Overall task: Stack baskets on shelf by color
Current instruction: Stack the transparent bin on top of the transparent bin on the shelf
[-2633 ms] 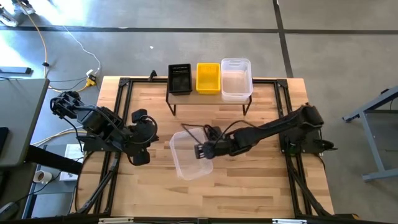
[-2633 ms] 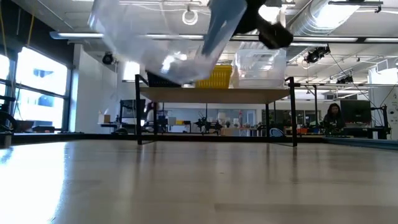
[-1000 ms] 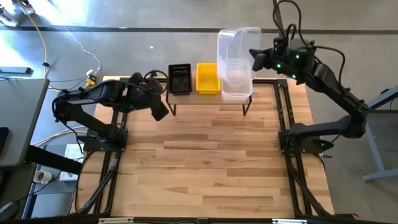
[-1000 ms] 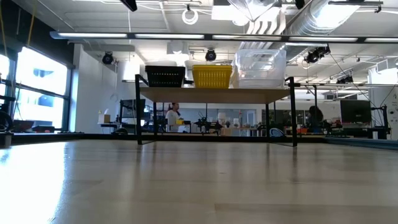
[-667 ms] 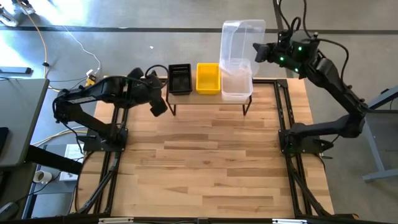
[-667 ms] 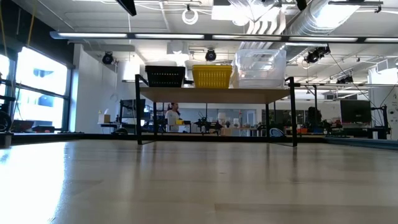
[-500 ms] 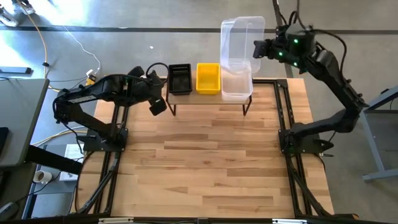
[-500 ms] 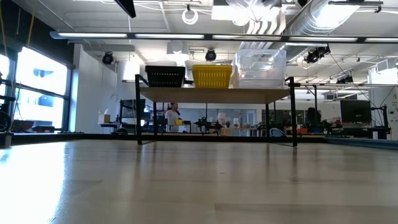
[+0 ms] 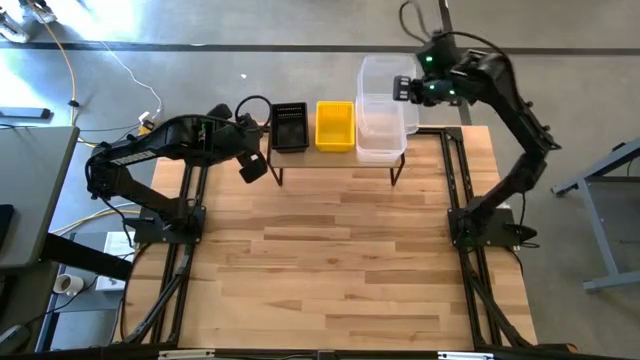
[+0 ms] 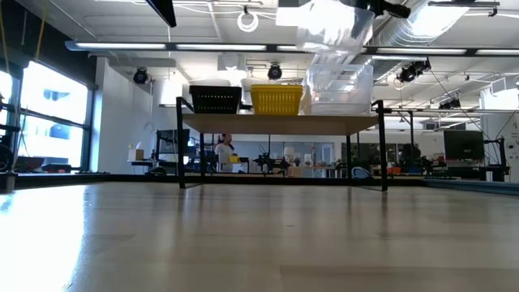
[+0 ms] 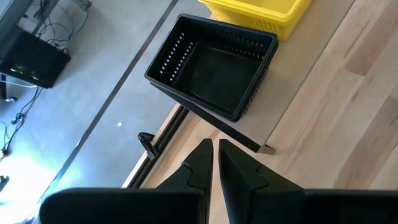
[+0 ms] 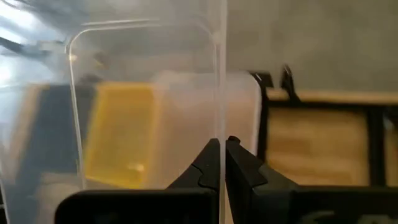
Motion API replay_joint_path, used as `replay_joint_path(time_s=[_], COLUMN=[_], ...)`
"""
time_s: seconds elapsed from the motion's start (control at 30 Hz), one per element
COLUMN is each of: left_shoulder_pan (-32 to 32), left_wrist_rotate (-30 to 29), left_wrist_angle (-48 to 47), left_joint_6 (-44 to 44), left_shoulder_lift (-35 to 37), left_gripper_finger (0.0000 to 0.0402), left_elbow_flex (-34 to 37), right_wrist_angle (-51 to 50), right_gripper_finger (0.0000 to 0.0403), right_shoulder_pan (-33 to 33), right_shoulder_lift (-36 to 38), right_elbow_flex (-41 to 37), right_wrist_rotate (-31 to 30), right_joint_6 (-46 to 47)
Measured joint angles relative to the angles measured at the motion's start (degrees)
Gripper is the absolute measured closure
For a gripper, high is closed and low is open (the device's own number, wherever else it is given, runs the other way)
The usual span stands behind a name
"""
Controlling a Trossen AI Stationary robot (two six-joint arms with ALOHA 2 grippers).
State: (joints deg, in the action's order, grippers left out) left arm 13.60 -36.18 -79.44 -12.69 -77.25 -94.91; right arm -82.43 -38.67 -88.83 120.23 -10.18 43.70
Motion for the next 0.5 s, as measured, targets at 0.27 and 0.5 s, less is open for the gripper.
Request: replay_joint_path(time_s=[0.27, 0.5], left_shoulder_pan=[-0.01, -0.01], left_wrist_rotate=[0.01, -0.01], left_wrist_angle=[0.00, -0.02], left_joint_6=[1.36, 1.38], left_shoulder_lift=[0.00, 0.00], left_gripper_finger=[0.0383, 0.0383], left_elbow_flex=[0.00, 0.00], right_wrist_angle=[-4.90, -7.77], right_gripper_finger=[0.0403, 0.0403], right_shoulder_pan=[0.02, -0.34], right_shoulder_lift=[-4.50, -6.98], right_elbow_flex=[0.39, 0.39], right_wrist_rotate=[3.29, 4.41], right_joint_6=[4.07, 5.38])
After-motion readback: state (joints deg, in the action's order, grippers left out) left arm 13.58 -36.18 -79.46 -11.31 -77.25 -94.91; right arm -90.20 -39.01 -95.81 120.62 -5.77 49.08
